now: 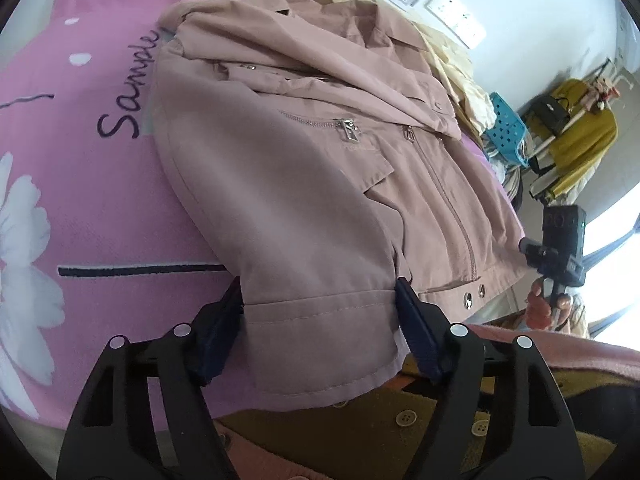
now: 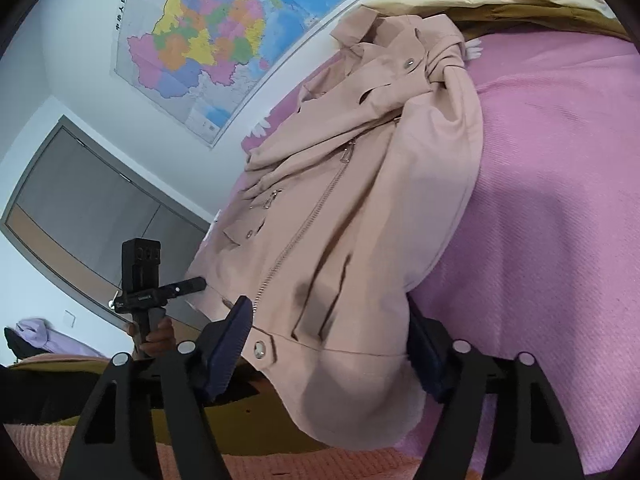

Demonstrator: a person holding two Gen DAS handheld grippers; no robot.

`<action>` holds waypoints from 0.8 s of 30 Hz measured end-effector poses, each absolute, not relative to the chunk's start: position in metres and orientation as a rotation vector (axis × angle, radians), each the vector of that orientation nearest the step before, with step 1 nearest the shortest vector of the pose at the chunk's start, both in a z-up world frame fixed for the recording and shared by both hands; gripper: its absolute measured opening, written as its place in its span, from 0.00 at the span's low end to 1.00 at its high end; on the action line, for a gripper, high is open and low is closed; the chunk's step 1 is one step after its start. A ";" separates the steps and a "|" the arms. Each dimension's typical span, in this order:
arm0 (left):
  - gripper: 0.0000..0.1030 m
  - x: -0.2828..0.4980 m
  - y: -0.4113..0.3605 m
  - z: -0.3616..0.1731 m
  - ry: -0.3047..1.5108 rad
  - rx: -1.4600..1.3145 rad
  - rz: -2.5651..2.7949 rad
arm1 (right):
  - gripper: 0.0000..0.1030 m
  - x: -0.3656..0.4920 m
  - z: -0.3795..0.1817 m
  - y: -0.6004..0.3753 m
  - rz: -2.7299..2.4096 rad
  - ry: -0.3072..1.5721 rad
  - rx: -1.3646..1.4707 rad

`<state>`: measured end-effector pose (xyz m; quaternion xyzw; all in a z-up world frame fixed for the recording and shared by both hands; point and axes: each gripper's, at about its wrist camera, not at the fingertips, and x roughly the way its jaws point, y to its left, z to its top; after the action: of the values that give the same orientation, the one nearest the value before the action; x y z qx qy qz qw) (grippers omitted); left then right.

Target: Fold large clothes

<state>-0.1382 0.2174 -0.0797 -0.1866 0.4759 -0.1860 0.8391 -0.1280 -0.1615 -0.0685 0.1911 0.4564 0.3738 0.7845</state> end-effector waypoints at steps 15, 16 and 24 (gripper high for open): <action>0.19 -0.135 0.194 -0.074 1.012 -0.338 -0.332 | 0.11 -0.141 -0.070 -0.154 0.690 0.952 0.301; 0.16 -0.136 0.194 -0.071 0.998 -0.334 -0.330 | 0.10 -0.144 -0.064 -0.155 0.716 0.926 0.336; 0.14 -0.175 0.215 0.000 0.792 -0.347 -0.379 | 0.07 -0.183 0.005 -0.158 0.877 0.728 0.344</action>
<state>-0.1752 0.2153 -0.0004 -0.1673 0.3812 -0.1824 0.8907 -0.1825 -0.1579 0.0046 0.1618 0.3430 0.4132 0.8279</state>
